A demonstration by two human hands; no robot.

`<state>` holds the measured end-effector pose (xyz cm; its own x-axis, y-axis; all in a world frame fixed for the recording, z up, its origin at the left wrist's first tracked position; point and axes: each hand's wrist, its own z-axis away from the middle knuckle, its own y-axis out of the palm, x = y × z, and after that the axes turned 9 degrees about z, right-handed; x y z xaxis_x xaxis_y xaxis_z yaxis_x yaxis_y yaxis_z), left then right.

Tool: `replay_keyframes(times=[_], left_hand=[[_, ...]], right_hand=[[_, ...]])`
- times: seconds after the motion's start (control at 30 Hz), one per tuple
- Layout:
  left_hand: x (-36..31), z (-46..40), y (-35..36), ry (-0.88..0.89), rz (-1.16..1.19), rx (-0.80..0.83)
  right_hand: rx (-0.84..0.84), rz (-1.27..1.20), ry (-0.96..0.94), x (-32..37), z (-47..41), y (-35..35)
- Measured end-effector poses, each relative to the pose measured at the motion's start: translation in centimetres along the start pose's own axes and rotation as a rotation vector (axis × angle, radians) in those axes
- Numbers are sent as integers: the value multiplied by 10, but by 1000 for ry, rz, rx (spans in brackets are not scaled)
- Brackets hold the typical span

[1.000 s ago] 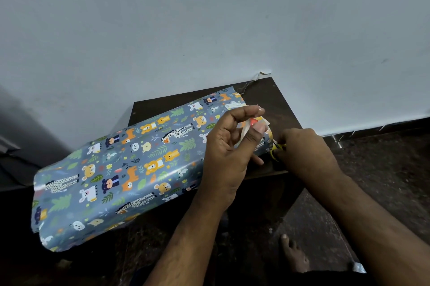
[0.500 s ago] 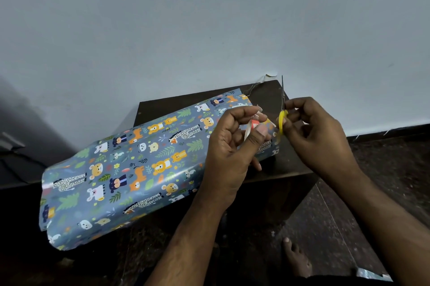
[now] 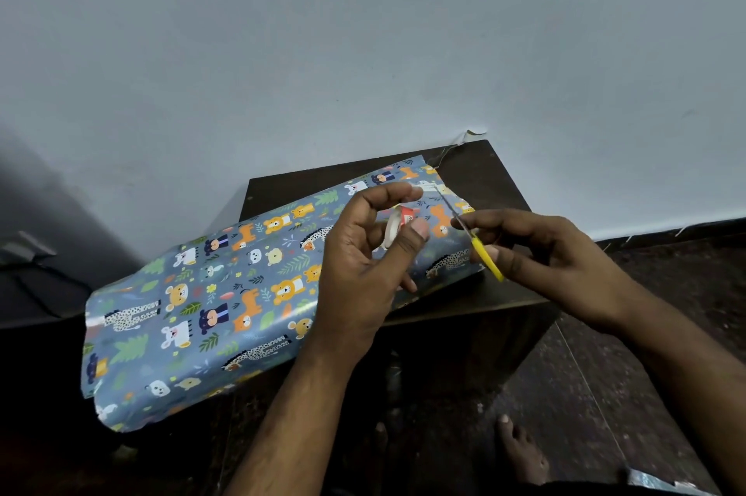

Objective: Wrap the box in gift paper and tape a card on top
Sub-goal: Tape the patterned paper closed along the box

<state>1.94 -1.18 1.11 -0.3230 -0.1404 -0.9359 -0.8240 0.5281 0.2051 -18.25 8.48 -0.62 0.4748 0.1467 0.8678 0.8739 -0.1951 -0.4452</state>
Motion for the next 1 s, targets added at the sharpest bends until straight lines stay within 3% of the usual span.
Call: replay_keyframes(times=[0.2, 1.0], left_hand=[[-1, -2, -10, 35, -140, 50], [4, 0, -10, 8, -143, 91]], right_hand=[[120, 48, 5, 3, 0, 0], [93, 92, -12, -2, 1, -4]])
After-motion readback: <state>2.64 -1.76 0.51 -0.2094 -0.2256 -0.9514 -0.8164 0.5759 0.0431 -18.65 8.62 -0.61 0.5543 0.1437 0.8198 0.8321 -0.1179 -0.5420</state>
